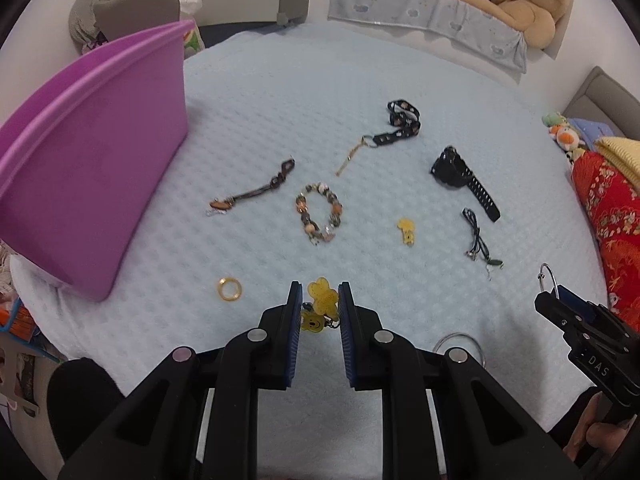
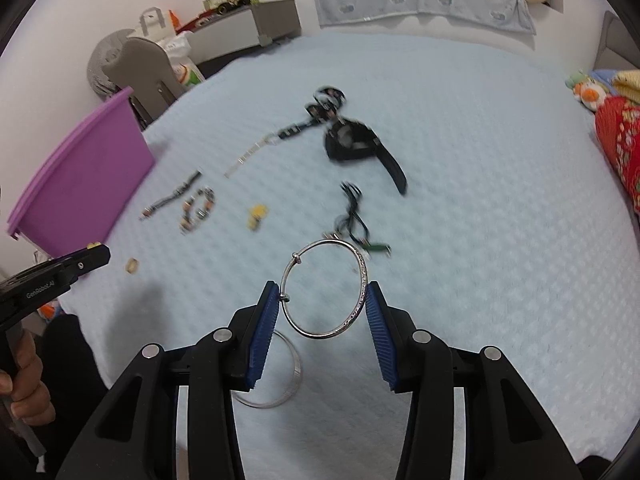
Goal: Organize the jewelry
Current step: 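Carry the yellow charm and thin bangle over the pink tub with both tools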
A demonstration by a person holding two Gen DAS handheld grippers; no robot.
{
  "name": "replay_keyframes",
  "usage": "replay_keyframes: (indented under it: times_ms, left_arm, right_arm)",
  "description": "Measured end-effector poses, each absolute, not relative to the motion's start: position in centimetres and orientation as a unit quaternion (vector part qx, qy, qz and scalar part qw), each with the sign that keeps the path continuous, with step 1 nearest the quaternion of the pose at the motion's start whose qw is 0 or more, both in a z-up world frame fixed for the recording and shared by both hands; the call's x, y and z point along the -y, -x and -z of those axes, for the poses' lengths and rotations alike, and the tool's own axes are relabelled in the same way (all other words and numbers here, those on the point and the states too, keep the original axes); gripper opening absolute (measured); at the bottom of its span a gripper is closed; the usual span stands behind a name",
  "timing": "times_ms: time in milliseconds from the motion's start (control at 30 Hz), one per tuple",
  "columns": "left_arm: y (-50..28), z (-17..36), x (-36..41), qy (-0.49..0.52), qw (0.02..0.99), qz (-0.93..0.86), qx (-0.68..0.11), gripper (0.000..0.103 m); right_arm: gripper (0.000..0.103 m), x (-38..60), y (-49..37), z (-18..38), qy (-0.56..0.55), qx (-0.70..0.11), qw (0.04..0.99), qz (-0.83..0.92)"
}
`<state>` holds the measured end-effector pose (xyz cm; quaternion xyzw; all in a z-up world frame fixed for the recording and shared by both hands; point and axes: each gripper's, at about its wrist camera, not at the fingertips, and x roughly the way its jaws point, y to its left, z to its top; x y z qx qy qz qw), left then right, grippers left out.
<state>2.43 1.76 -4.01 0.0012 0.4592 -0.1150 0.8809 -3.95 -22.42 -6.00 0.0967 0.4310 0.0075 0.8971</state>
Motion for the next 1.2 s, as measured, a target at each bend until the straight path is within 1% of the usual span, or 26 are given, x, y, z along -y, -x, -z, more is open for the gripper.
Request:
replay_keyframes:
  times_ms: [367,667,900,1067,1200]
  left_arm:
    - [-3.9,-3.2,-6.2,0.021,0.908,0.100,-0.407,0.018]
    - [-6.5,-8.8,-14.5,0.051,0.930,0.031,-0.361,0.018]
    - [-8.9,-9.2,-21.8,0.068,0.928,-0.050,-0.362,0.018]
    - [-10.5,-8.0,-26.4,0.087,0.919,-0.095,-0.373,0.018]
    - [-11.1,-7.0,-28.4,0.101,0.911,-0.113,-0.384,0.018]
  right_arm:
    - [0.043,16.7,-0.5,-1.6,-0.080,-0.387,0.915,-0.085]
    - [0.043,6.8,-7.3,-7.5,-0.062,-0.346,0.914,-0.201]
    - [0.043,-2.3,-12.9,-9.8,-0.034,-0.341,0.899,-0.274]
    - [0.043,-7.7,-15.6,-9.5,-0.008,-0.354,0.884,-0.306]
    - [0.043,-11.7,-17.8,-9.0,0.008,-0.369,0.872,-0.322]
